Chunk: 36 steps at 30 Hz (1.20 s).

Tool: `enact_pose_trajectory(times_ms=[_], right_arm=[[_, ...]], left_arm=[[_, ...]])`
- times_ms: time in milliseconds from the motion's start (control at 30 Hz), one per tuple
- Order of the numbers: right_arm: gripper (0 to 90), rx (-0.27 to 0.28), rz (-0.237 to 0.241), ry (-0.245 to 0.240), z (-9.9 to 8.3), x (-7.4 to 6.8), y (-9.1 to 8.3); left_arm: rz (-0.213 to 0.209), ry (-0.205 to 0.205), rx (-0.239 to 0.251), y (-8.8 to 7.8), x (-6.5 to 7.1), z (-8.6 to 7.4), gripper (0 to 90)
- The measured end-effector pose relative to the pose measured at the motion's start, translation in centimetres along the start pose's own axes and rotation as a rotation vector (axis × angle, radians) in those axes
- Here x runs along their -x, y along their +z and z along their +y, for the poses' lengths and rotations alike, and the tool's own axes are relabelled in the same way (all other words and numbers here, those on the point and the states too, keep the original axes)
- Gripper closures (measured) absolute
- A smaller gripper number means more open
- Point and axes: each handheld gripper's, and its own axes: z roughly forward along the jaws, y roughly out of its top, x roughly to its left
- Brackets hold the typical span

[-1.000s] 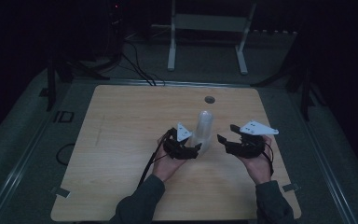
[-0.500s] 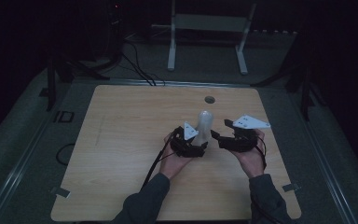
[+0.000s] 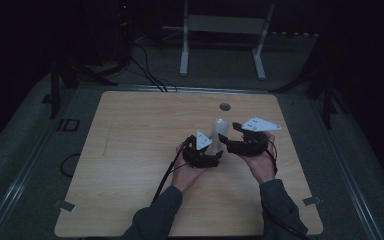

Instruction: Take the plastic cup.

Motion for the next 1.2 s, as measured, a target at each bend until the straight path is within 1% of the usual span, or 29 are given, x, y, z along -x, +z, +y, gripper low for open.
enact_pose_trajectory(times_ms=[167,333,367,467,500,533,600,633,700,833,967,1200], right_arm=[[30.4,0.001,0.02,0.012,0.3,0.1,1.2],[30.3,0.012,0.039,0.021,0.5,0.1,1.9],[30.1,0.013,0.047,0.019,0.6,0.1,2.2],[30.1,0.005,0.05,0.012,0.7,0.0,2.6],[30.6,0.002,0.05,0.011,0.8,0.0,2.8],[33.3,-0.004,0.056,0.01,0.9,0.0,3.0],[34.6,-0.006,0.057,0.011,0.9,-0.1,3.0],[37.8,-0.001,0.062,0.016,1.0,-0.1,3.0],[38.4,0.003,0.066,0.025,1.0,0.0,3.0],[38.8,0.004,0.064,0.029,1.0,0.0,2.9],[38.9,0.005,0.065,0.032,1.0,0.0,2.9],[38.9,0.005,0.066,0.026,1.2,-0.1,3.0]], left_arm=[[0.009,-0.003,0.01,0.0,0.0,-0.2,22.4],[0.009,-0.002,0.024,-0.1,0.0,-0.3,23.4],[0.008,-0.002,0.025,-0.1,0.0,-0.3,23.5],[0.005,-0.003,0.028,0.0,0.0,-0.3,23.5],[0.007,0.0,0.029,0.0,0.0,-0.3,23.5],[0.008,-0.001,0.032,0.0,0.0,-0.3,23.3],[0.006,0.003,0.041,0.2,0.0,-0.3,22.0],[0.005,0.006,0.048,0.4,0.0,-0.4,21.0],[0.004,0.013,0.054,0.5,0.0,-0.4,19.8],[0.005,0.027,0.065,0.8,0.1,-0.4,18.8],[0.011,0.03,0.082,1.3,0.1,-0.5,18.7],[0.015,0.03,0.083,1.4,0.1,-0.5,20.0]])
